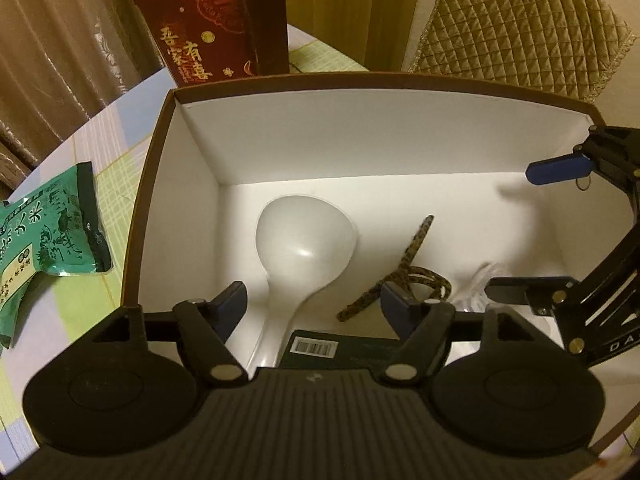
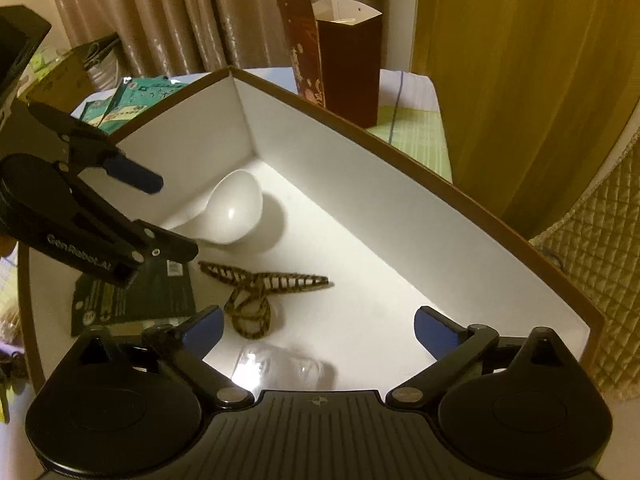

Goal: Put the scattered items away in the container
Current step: 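Carry the ladle and curler into the brown box and release both, then withdraw both tools from the box toward the items on the table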

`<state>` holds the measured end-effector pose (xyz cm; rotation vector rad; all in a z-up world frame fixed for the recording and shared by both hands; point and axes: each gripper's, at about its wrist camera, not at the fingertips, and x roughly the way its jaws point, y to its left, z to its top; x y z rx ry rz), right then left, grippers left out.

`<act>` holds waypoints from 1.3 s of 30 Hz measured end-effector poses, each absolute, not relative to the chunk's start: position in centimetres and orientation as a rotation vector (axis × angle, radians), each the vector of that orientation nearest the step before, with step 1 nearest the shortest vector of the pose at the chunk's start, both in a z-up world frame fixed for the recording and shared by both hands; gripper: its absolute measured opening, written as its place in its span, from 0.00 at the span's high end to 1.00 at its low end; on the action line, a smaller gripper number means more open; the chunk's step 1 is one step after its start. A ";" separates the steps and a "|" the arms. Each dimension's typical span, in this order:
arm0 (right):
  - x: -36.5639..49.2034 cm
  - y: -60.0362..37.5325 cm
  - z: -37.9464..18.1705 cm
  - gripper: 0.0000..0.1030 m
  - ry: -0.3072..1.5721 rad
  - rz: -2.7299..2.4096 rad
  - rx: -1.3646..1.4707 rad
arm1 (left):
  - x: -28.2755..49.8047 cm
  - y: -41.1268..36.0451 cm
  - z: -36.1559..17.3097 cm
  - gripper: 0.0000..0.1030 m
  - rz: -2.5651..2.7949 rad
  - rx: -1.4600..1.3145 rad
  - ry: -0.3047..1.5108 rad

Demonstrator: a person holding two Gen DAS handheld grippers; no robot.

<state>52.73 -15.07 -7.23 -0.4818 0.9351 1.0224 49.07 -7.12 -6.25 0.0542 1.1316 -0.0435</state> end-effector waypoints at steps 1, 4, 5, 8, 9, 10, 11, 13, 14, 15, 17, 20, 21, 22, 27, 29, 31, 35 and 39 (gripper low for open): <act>52.6 -15.3 -7.1 0.02 0.931 1.026 -0.484 | 48.9 -7.2 -6.1 0.26 -0.045 0.055 1.130; 52.0 -15.9 -6.6 0.02 0.921 1.035 -0.481 | 48.4 -7.6 -5.4 0.22 -0.045 0.065 1.118; 51.8 -16.1 -6.4 0.02 0.920 1.036 -0.479 | 48.2 -7.7 -5.2 0.22 -0.044 0.067 1.115; 51.0 -16.8 -5.8 0.02 0.918 1.050 -0.468 | 47.5 -8.1 -4.4 0.19 -0.034 0.066 1.100; 50.7 -17.0 -5.5 0.02 0.914 1.054 -0.465 | 47.3 -8.2 -4.1 0.16 -0.030 0.066 1.094; 50.4 -17.2 -5.2 0.02 0.909 1.058 -0.461 | 47.0 -8.4 -3.8 0.15 -0.026 0.069 1.088; 50.1 -17.5 -4.9 0.02 0.904 1.062 -0.456 | 46.6 -8.6 -3.5 0.14 -0.022 0.071 1.082; 49.3 -18.1 -4.3 0.02 0.892 1.071 -0.445 | 45.8 -8.9 -3.0 0.13 -0.019 0.074 1.070; 49.0 -18.3 -4.0 0.02 0.885 1.075 -0.437 | 45.4 -9.1 -2.7 0.13 -0.017 0.074 1.066; 48.7 -18.5 -3.7 0.02 0.879 1.078 -0.431 | 45.0 -9.2 -2.5 0.13 -0.015 0.074 1.061; 48.0 -19.0 -3.2 0.02 0.871 1.080 -0.417 | 44.0 -9.6 -2.0 0.13 -0.010 0.072 1.049; 46.9 -19.8 -2.6 0.02 0.850 1.080 -0.404 | 42.5 -10.1 -1.2 0.13 -0.003 0.057 1.031; 46.6 -20.1 -2.4 0.02 0.840 1.077 -0.407 | 42.1 -10.3 -0.9 0.13 0.001 0.052 1.027; 46.3 -20.2 -2.3 0.02 0.829 1.074 -0.412 | 41.6 -10.5 -0.6 0.13 0.005 0.047 1.021; 44.9 -21.2 -1.5 0.02 0.803 1.082 -0.397 | 39.1 -11.4 0.7 0.12 0.030 0.029 0.995; 44.4 -21.6 -1.2 0.02 0.797 1.096 -0.387 | 38.1 -11.7 1.2 0.12 0.043 0.018 0.986; 43.9 -21.9 -0.9 0.02 0.783 1.103 -0.382 | 37.0 -12.0 1.7 0.11 0.054 0.007 0.974; 42.6 -22.4 -0.3 0.02 0.768 1.111 -0.368 | 34.8 -12.7 2.7 0.10 0.085 -0.003 0.947; 41.1 -22.9 0.0 0.02 0.752 1.115 -0.358 | 32.5 -13.2 3.4 0.09 0.099 -0.015 0.926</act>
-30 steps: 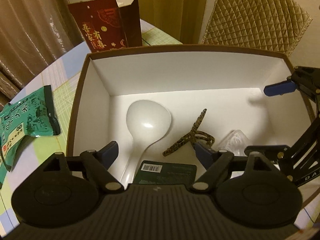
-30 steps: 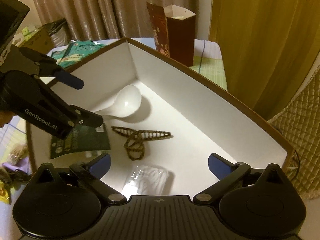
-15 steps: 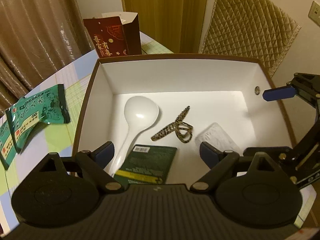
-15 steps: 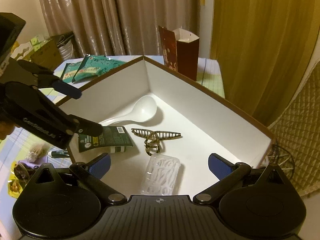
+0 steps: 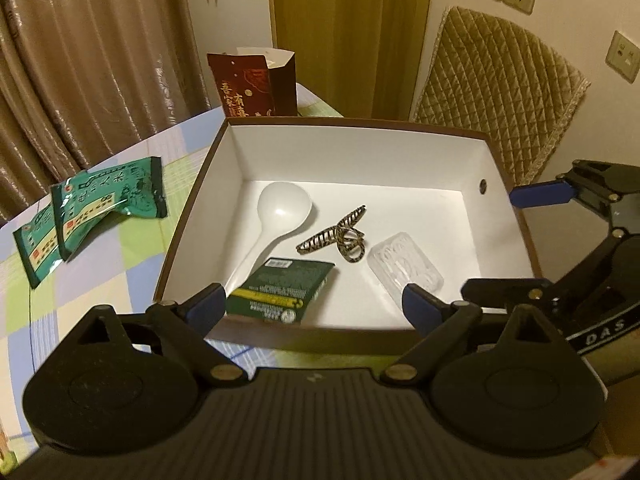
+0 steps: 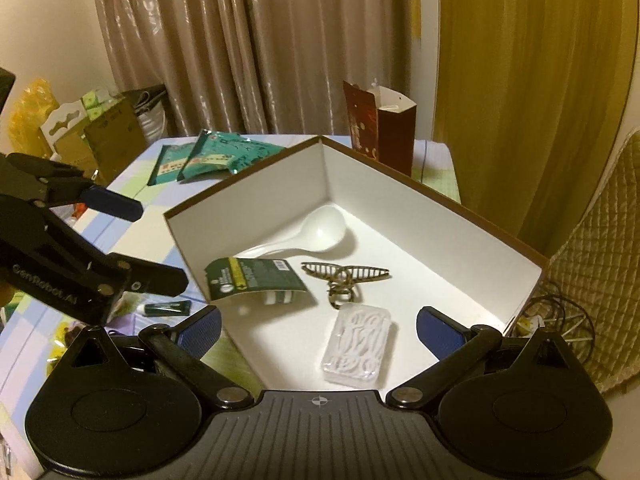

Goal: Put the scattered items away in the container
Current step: 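Withdraw both tools from the box toward the items on the table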

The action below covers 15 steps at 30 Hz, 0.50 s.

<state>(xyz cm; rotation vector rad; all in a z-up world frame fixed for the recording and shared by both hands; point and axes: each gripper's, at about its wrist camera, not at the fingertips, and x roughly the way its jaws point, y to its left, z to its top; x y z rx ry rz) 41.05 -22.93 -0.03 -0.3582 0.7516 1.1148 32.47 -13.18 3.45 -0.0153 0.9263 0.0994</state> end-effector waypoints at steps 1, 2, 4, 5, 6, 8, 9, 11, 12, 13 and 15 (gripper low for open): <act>40.6 -23.0 0.0 0.02 0.749 1.115 -0.358 | 31.8 -13.3 3.6 0.09 0.103 -0.013 0.922; 40.2 -23.2 0.0 0.02 0.746 1.112 -0.356 | 31.2 -13.4 3.8 0.09 0.103 -0.011 0.918; 39.2 -23.4 0.1 0.02 0.743 1.107 -0.350 | 29.9 -13.6 4.0 0.09 0.100 -0.012 0.914; 38.7 -23.6 0.1 0.02 0.742 1.105 -0.346 | 29.2 -13.6 4.1 0.08 0.100 -0.017 0.912; 38.2 -23.8 0.1 0.02 0.740 1.103 -0.342 | 28.5 -13.6 4.1 0.06 0.101 -0.021 0.910; 37.3 -24.0 0.1 0.02 0.737 1.101 -0.335 | 27.0 -13.6 4.1 0.06 0.102 -0.025 0.909; 36.8 -24.1 0.1 0.02 0.738 1.098 -0.330 | 26.2 -13.6 4.0 0.06 0.105 -0.022 0.909; 36.0 -24.4 0.1 0.02 0.744 1.090 -0.320 | 24.8 -13.6 4.0 0.06 0.114 -0.013 0.907; 35.6 -24.6 0.2 0.02 0.747 1.085 -0.315 | 24.1 -13.5 4.0 0.06 0.118 -0.011 0.904; 35.2 -24.6 0.3 0.02 0.747 1.079 -0.311 | 23.4 -13.3 4.0 0.06 0.122 -0.015 0.904; 34.3 -24.7 0.3 0.02 0.747 1.072 -0.310 | 22.2 -12.8 4.0 0.06 0.129 -0.040 0.908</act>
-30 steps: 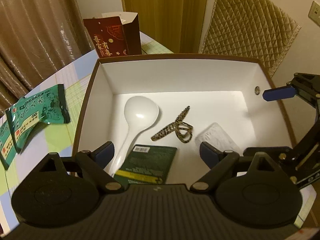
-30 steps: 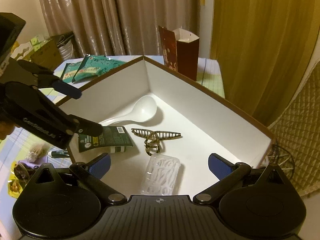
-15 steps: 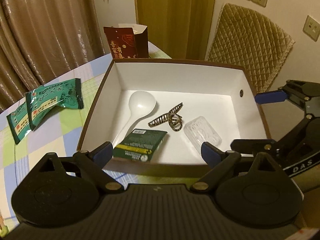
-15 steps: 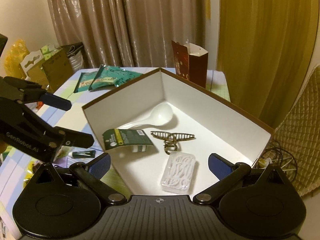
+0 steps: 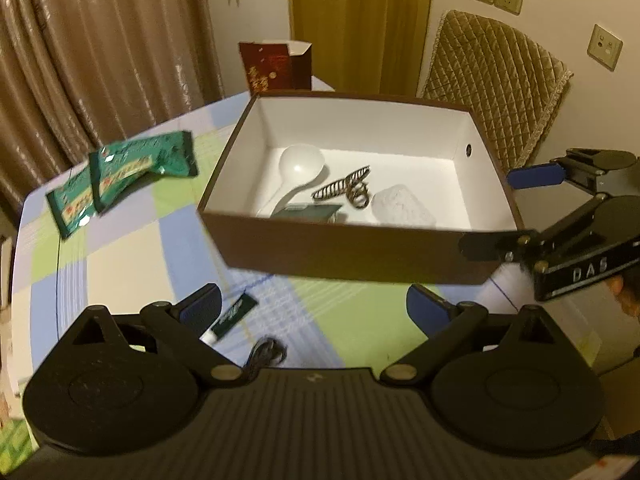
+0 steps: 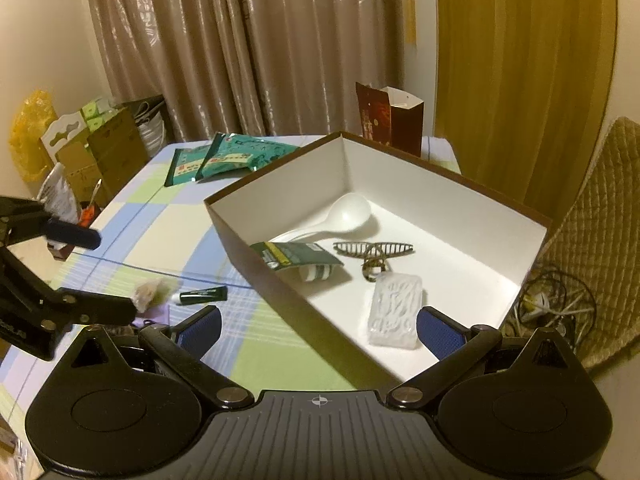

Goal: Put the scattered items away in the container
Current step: 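Withdraw both tools from the box toward the items on the table, then grasp the brown fabric scrunchie with the left tool while the right tool grasps the cotton swab bag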

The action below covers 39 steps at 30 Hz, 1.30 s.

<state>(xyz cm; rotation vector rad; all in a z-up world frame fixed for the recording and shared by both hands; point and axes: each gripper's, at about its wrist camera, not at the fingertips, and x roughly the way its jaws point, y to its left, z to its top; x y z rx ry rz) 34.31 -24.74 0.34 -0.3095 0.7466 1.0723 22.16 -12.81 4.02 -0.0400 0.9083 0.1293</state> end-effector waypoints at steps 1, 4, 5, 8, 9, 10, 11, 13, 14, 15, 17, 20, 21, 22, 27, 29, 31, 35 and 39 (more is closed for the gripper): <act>33.9 -24.8 0.4 0.02 0.746 1.071 -0.309 | 21.5 -12.5 4.0 0.06 0.134 -0.054 0.909; 32.8 -24.7 0.3 0.02 0.744 1.065 -0.314 | 19.3 -11.6 4.0 0.06 0.157 -0.078 0.902; 32.4 -24.7 0.2 0.02 0.745 1.065 -0.315 | 18.5 -11.2 4.0 0.06 0.168 -0.082 0.900; 31.3 -24.4 -0.2 0.02 0.750 1.071 -0.322 | 16.3 -10.4 3.9 0.06 0.199 -0.083 0.884; 30.9 -24.3 -0.4 0.02 0.756 1.076 -0.326 | 15.5 -10.2 3.9 0.06 0.201 -0.081 0.877; 30.6 -24.2 -0.7 0.02 0.765 1.083 -0.327 | 14.7 -10.0 3.8 0.06 0.202 -0.082 0.871; 30.2 -24.1 -1.0 0.02 0.774 1.093 -0.328 | 13.8 -9.8 3.7 0.06 0.202 -0.082 0.864; 29.5 -23.8 -1.7 0.02 0.795 1.115 -0.336 | 12.2 -9.4 3.3 0.06 0.195 -0.079 0.853; 29.1 -23.7 -2.0 0.02 0.807 1.122 -0.342 | 11.5 -9.2 3.1 0.06 0.193 -0.075 0.854; 28.7 -23.5 -2.4 0.02 0.820 1.131 -0.351 | 10.8 -9.0 2.7 0.06 0.195 -0.069 0.857; 27.8 -23.2 -3.2 0.02 0.845 1.144 -0.369 | 9.7 -8.7 1.9 0.06 0.197 -0.055 0.870; 26.7 -22.6 -4.3 0.02 0.879 1.166 -0.394 | 8.3 -8.1 0.6 0.06 0.204 -0.036 0.903; 26.3 -22.4 -4.6 0.02 0.888 1.172 -0.401 | 7.9 -7.9 0.2 0.06 0.206 -0.035 0.914; 26.1 -22.2 -4.9 0.02 0.895 1.176 -0.409 | 7.6 -7.6 -0.1 0.06 0.205 -0.038 0.922; 25.0 -21.5 -6.0 0.02 0.922 1.170 -0.423 | 7.0 -6.4 -2.2 0.06 0.195 -0.034 0.966; 24.7 -21.4 -6.3 0.02 0.935 1.157 -0.428 | 6.8 -6.0 -3.1 0.06 0.204 -0.035 0.986; 24.6 -21.5 -6.6 0.02 0.949 1.139 -0.431 | 6.8 -5.5 -3.9 0.06 0.209 -0.063 0.997; 24.8 -22.0 -7.2 0.02 0.974 1.095 -0.428 | 7.2 -4.2 -5.4 0.06 0.234 -0.154 1.024; 25.3 -22.4 -7.6 0.02 0.991 1.056 -0.424 | 7.8 -3.7 -5.7 0.09 0.243 -0.187 1.014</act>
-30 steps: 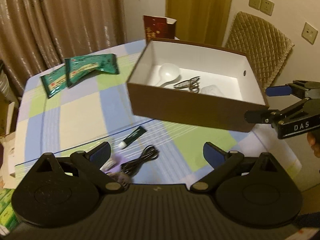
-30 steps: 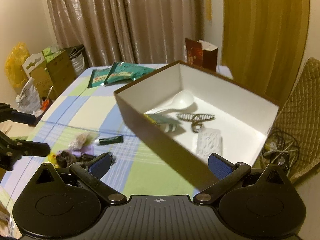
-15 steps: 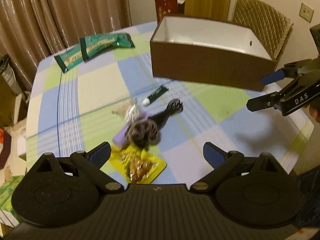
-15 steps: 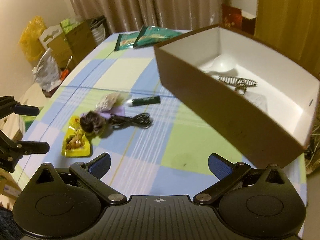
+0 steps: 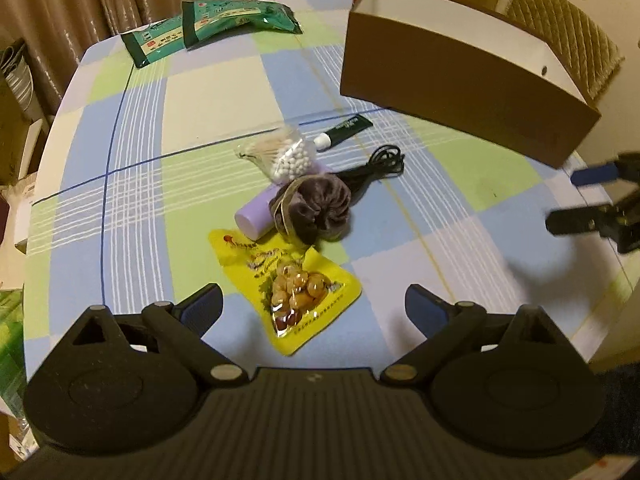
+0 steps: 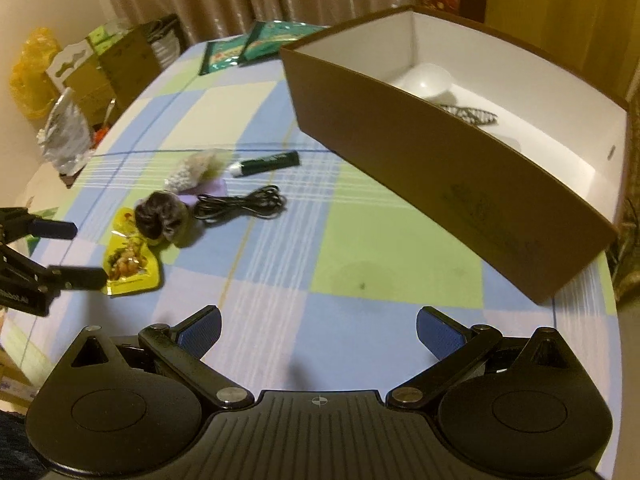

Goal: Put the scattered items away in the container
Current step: 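Grasp the brown fabric scrunchie with the left tool while the right tool grasps the cotton swab bag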

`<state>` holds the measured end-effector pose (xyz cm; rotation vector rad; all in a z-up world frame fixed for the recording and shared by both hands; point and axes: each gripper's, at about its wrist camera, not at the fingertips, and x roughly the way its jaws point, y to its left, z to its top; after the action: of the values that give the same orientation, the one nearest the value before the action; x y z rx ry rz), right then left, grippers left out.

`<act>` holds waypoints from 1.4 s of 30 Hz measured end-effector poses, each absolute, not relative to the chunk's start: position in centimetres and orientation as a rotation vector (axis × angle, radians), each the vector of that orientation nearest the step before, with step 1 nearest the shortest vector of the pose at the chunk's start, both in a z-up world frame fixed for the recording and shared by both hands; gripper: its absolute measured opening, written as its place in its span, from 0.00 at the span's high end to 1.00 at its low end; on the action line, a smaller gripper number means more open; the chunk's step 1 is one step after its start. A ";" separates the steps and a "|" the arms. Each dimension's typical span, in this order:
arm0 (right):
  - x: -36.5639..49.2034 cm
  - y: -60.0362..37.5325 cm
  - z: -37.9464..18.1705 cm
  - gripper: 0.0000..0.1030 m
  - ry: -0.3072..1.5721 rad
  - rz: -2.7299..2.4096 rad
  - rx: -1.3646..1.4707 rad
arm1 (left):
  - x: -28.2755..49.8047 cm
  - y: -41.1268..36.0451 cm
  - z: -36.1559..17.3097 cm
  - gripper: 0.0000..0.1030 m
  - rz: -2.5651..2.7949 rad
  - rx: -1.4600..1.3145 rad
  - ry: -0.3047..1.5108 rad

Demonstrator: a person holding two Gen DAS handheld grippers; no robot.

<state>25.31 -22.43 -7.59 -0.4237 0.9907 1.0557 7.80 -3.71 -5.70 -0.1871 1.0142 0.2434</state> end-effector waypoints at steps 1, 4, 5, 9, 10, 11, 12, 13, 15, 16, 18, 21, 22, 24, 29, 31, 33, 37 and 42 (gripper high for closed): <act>25.5 -22.5 -7.7 0.02 0.995 1.047 -0.422 | 8.0 -3.8 -5.6 0.10 0.236 -0.178 1.005; 25.9 -22.8 -8.1 0.02 1.007 1.028 -0.412 | 9.0 -4.1 -5.6 0.12 0.213 -0.121 0.980; 26.1 -22.9 -8.2 0.02 1.010 1.022 -0.410 | 9.4 -4.3 -5.7 0.15 0.204 -0.095 0.971; 27.0 -23.2 -8.6 0.02 1.016 0.994 -0.410 | 11.4 -4.4 -6.3 0.25 0.171 -0.003 0.959; 27.2 -23.4 -8.6 0.02 1.018 0.986 -0.408 | 11.9 -4.4 -6.5 0.25 0.163 0.015 0.959; 27.4 -23.5 -8.7 0.02 1.021 0.978 -0.406 | 12.3 -4.3 -6.9 0.25 0.155 0.031 0.962; 27.6 -23.6 -8.8 0.02 1.025 0.970 -0.403 | 12.8 -4.2 -7.3 0.26 0.150 0.046 0.969; 27.8 -23.8 -8.8 0.02 1.029 0.962 -0.400 | 13.2 -4.1 -7.7 0.27 0.146 0.059 0.977; 28.1 -24.1 -9.0 0.02 1.036 0.947 -0.396 | 13.9 -3.8 -8.4 0.36 0.136 0.073 0.994; 28.2 -24.3 -9.1 0.02 1.040 0.940 -0.394 | 14.2 -3.6 -8.7 0.39 0.130 0.078 1.002; 28.4 -24.6 -9.2 0.02 1.049 0.927 -0.389 | 14.6 -3.4 -9.2 0.49 0.116 0.085 1.010; 28.6 -24.8 -9.5 0.02 1.061 0.915 -0.379 | 15.0 -3.3 -9.7 0.67 0.112 0.108 1.015; 28.7 -24.8 -9.5 0.02 1.065 0.914 -0.375 | 15.1 -3.3 -9.8 0.72 0.109 0.111 1.014; 28.6 -24.6 -9.6 0.02 1.069 0.920 -0.366 | 15.0 -3.0 -9.6 0.89 0.107 0.102 1.004; 28.1 -22.5 -9.7 0.02 1.059 0.979 -0.362 | 13.9 -1.6 -7.5 0.93 0.137 0.022 0.953; 27.7 -21.2 -9.7 0.02 1.040 1.013 -0.370 | 13.2 -1.1 -6.5 0.93 0.156 -0.010 0.927; 27.2 -19.8 -9.7 0.02 1.027 1.054 -0.377 | 12.5 -0.5 -5.5 0.93 0.179 -0.036 0.907; 26.1 -16.4 -9.5 0.02 0.996 1.133 -0.391 | 11.4 1.1 -4.2 0.93 0.229 -0.080 0.881; 24.5 -11.6 -9.1 0.02 0.930 1.227 -0.383 | 10.2 3.6 -3.4 0.93 0.304 -0.116 0.862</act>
<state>24.49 -11.56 -9.08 -0.3826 0.9304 1.2273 10.22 3.57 -3.40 -0.1155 0.8620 0.3036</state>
